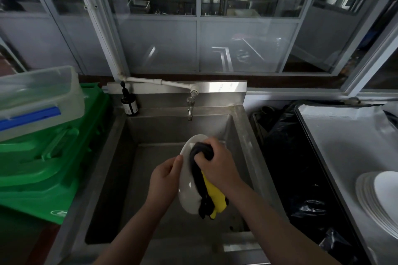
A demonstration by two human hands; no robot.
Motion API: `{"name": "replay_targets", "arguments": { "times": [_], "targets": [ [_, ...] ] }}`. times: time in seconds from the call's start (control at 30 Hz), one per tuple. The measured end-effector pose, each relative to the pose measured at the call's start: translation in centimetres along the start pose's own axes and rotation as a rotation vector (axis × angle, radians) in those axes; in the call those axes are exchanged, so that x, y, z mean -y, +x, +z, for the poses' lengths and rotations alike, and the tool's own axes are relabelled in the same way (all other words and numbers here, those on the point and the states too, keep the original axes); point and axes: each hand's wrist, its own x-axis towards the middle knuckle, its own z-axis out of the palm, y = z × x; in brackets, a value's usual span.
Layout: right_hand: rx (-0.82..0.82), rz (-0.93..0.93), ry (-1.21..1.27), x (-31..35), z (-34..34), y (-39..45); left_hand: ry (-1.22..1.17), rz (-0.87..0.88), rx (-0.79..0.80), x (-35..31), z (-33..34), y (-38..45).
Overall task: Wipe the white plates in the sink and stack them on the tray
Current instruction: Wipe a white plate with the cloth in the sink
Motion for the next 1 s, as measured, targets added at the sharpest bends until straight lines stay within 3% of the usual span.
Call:
{"name": "replay_targets", "arguments": {
  "times": [0.23,0.37,0.7,1.0],
  "targets": [
    [-0.059,0.127,0.029,-1.0,-1.4,2.1,0.105,0.048,0.115,-0.1,0.6,-0.4],
    [-0.055,0.083,0.009,-0.7,-1.3,2.5,0.105,0.03,0.165,0.0,0.9,-0.7],
    [0.088,-0.184,-0.081,0.0,0.3,0.3,-0.166,-0.149,0.084,0.2,0.9,-1.0],
    [0.169,-0.151,-0.154,-0.5,0.4,-3.5,-0.322,-0.284,0.033,-0.3,1.0,-1.1]
  ]
}}
